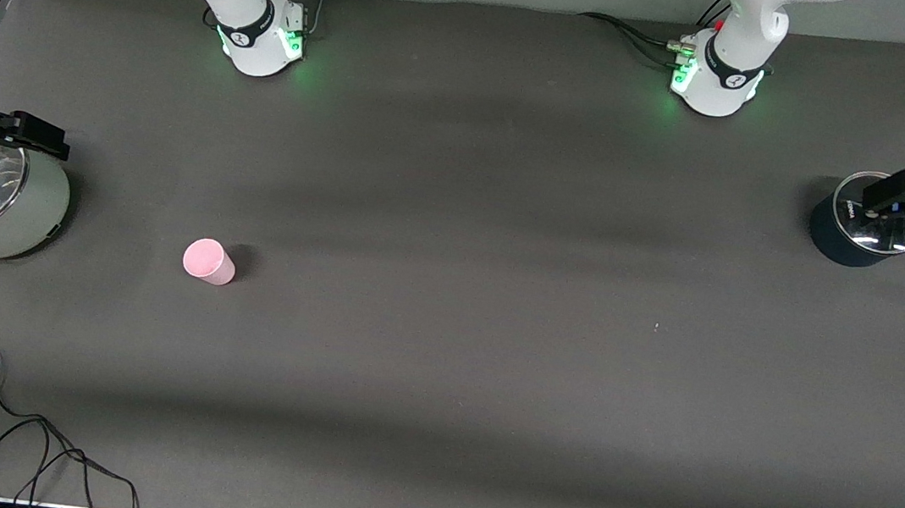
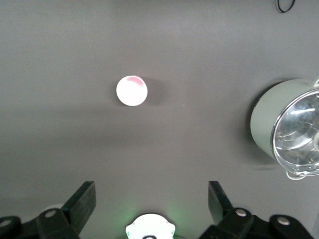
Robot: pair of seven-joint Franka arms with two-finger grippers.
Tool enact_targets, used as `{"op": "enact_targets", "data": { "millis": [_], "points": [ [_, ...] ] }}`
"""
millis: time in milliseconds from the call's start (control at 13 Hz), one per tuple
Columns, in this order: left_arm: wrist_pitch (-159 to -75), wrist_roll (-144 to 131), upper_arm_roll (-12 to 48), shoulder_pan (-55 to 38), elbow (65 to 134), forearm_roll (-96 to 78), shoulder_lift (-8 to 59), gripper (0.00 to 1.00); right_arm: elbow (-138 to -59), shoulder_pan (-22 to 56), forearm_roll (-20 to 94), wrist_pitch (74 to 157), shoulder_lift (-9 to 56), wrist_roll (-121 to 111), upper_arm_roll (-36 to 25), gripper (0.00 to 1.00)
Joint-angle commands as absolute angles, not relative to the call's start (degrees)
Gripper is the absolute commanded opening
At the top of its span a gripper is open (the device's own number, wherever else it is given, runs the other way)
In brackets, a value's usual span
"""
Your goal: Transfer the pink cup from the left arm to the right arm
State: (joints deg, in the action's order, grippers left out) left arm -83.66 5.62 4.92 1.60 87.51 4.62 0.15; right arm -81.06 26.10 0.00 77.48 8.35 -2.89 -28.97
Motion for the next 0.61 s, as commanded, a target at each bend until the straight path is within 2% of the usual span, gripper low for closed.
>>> {"op": "enact_targets", "data": {
  "millis": [0,77,230,383,537],
  "points": [
    [-84.7,5.4,2.5,-1.1,91.3,3.3,-3.5,1.0,-84.4,19.4,-4.1,78.0,4.7,0.5,-19.1,1.0],
    [-83.9,5.4,2.7,-1.1,90.6,2.6,-3.4,0.99,-86.6,16.7,-5.9,79.2,3.0,0.6,-14.9,1.0],
    [-82.7,5.4,2.9,-1.1,89.4,1.8,-3.1,1.0,-91.0,15.7,-6.3,82.8,0.3,1.8,-13.0,1.0],
    [-82.6,5.4,2.8,-1.1,89.6,-0.1,-2.8,1.0,-98.1,15.1,-6.4,90.0,-4.4,2.2,-12.0,1.0],
    [-84.0,5.4,2.8,-1.1,91.0,-0.2,-2.8,1.0,-102.6,8.9,-5.7,94.0,-7.9,2.3,-7.2,1.0]
  ]
}}
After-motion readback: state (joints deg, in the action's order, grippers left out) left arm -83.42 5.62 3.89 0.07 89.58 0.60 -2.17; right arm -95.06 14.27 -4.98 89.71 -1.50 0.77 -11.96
